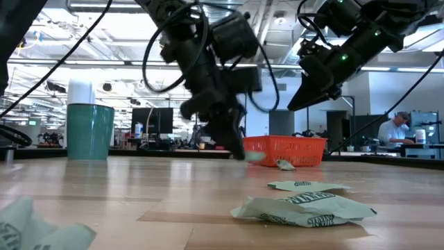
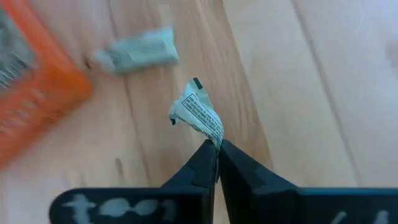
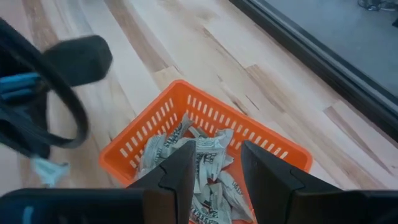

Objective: Pick and place Stevia / Truvia into bins
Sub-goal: Put the stevia packet into the orange bin

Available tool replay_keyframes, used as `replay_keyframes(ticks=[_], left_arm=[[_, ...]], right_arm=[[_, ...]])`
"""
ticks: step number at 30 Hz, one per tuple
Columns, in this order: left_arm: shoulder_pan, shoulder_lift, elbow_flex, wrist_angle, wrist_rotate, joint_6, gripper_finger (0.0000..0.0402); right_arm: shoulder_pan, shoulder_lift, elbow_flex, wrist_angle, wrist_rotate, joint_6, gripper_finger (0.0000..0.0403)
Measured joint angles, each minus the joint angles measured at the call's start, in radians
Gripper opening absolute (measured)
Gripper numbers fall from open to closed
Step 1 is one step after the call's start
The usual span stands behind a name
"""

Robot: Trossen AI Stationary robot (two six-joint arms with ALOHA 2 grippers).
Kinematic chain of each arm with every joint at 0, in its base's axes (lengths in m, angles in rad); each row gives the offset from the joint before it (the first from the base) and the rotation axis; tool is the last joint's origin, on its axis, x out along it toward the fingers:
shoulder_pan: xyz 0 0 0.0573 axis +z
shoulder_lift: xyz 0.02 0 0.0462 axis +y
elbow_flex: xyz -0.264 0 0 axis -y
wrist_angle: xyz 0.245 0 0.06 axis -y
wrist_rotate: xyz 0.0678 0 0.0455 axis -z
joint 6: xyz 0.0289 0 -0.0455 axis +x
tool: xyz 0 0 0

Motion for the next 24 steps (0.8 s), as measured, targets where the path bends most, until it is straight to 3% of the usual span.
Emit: replay_keyframes(ticks=[7, 15, 24], left_arm=[[0.003, -0.02, 0.126, -0.086, -0.039, 0.065, 0.0002], [0.087, -0.022, 0.193, 0.008, -0.113, 0.179, 0.0001], [0.237, -0.021, 0.193, 0.067, 0.035, 0.13, 0.0001]], right_arm=[[0.0, 0.0, 0.0, -0.001, 0.067, 0.0, 0.012], [0.0, 0.0, 0.0, -0.011, 0.104, 0.034, 0.012], [0.0, 0.0, 0.0, -0.012, 0.104, 0.034, 0.012]])
